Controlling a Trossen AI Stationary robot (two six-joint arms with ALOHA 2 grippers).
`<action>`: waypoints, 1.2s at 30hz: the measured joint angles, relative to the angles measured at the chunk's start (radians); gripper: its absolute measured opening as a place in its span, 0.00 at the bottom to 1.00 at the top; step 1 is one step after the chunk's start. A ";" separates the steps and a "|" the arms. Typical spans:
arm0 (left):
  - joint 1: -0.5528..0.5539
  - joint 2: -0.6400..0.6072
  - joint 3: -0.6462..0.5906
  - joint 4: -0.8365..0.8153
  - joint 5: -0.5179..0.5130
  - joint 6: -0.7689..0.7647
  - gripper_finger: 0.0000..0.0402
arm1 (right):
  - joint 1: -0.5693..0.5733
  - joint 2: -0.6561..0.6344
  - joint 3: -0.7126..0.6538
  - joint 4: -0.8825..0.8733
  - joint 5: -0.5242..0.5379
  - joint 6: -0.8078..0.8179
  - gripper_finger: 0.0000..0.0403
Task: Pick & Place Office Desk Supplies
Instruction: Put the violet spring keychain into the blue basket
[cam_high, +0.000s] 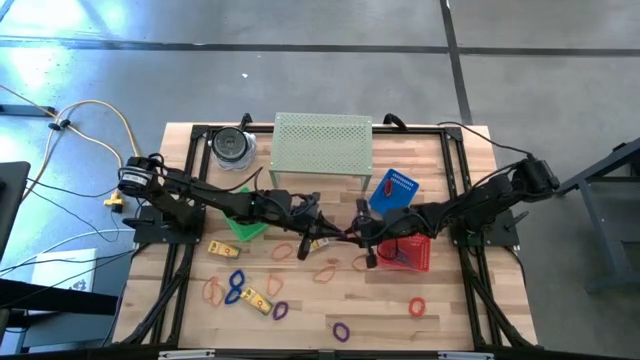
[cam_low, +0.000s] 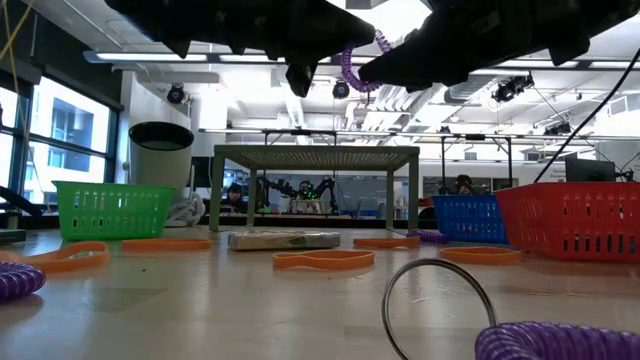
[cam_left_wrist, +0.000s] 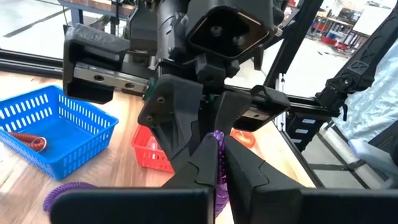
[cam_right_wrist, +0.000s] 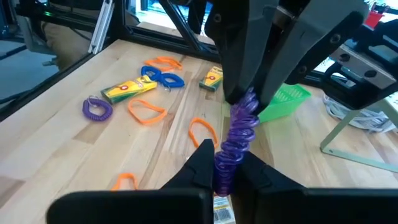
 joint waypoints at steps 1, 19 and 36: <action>0.000 0.000 0.000 0.000 0.000 0.000 0.02 | 0.000 0.000 0.000 -0.002 0.000 0.000 0.03; -0.085 0.000 0.000 0.002 -0.103 0.234 0.45 | 0.014 -0.020 0.000 -0.134 0.083 0.074 0.02; -0.051 0.000 0.002 -0.297 -0.103 0.049 0.45 | 0.183 -0.096 0.269 -1.269 0.680 0.828 0.02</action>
